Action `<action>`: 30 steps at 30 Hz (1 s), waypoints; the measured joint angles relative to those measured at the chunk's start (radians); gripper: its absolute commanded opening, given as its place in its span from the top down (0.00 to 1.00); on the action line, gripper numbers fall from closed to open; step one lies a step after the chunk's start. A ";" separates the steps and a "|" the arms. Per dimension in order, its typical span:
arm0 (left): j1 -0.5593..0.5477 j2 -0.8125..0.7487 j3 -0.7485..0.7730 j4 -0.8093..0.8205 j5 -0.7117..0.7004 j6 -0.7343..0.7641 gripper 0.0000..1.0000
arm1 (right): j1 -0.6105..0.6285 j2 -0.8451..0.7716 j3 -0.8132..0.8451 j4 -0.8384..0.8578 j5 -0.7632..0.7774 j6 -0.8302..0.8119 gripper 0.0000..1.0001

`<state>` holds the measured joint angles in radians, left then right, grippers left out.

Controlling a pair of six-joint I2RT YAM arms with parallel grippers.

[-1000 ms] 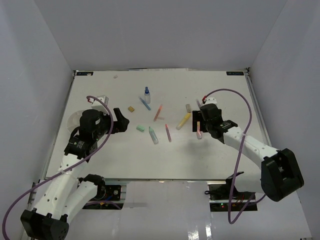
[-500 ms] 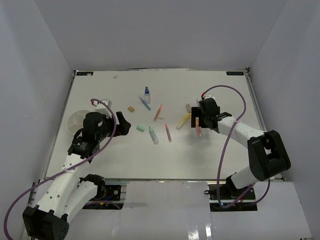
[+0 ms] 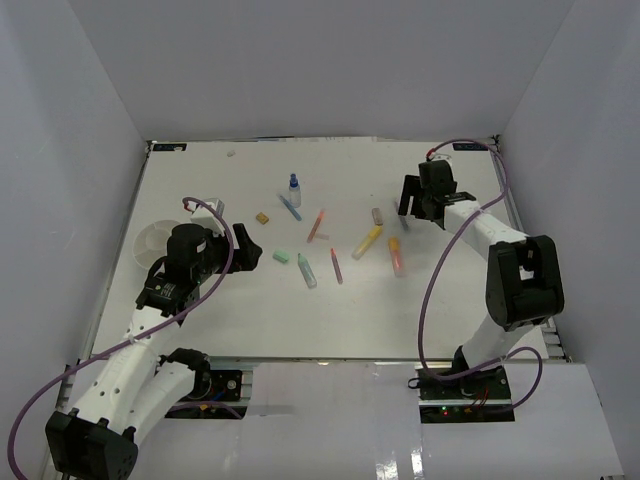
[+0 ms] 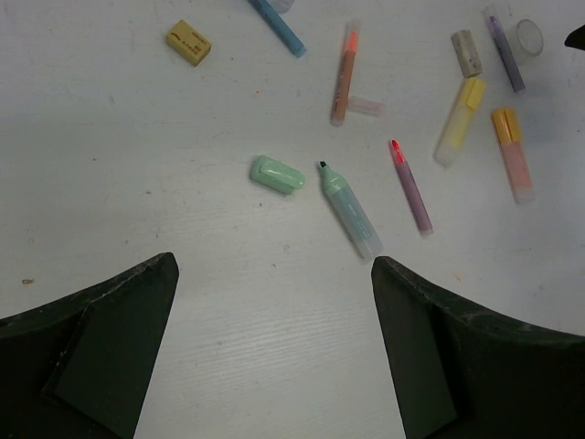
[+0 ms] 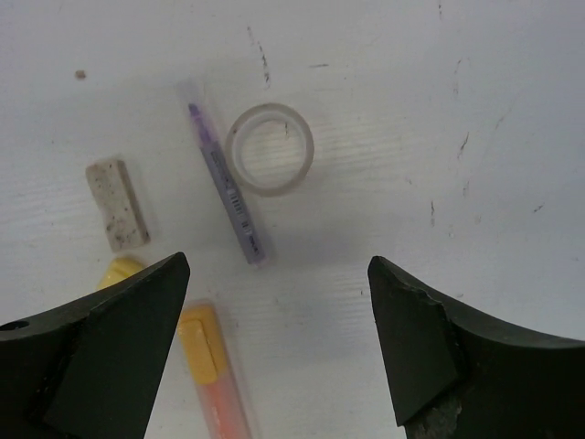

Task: Sort the stationery into containers
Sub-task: Pick up the stationery from the center of the board.

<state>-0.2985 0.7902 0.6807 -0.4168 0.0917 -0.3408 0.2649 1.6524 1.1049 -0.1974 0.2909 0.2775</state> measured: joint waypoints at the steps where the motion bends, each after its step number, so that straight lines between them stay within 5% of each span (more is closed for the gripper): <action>1: 0.000 0.000 0.000 0.000 0.000 0.000 0.02 | -0.010 0.018 0.021 -0.001 0.000 0.001 0.16; 24: 0.000 -0.002 0.000 0.000 0.004 0.003 0.02 | -0.093 0.363 0.243 0.007 -0.022 0.002 0.47; 30: 0.000 -0.002 -0.002 0.000 0.006 0.002 0.02 | -0.095 0.371 0.247 0.013 -0.023 -0.003 0.80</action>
<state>-0.2985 0.7879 0.6792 -0.4164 0.0982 -0.3386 0.1696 2.0232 1.3521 -0.1844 0.2680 0.2745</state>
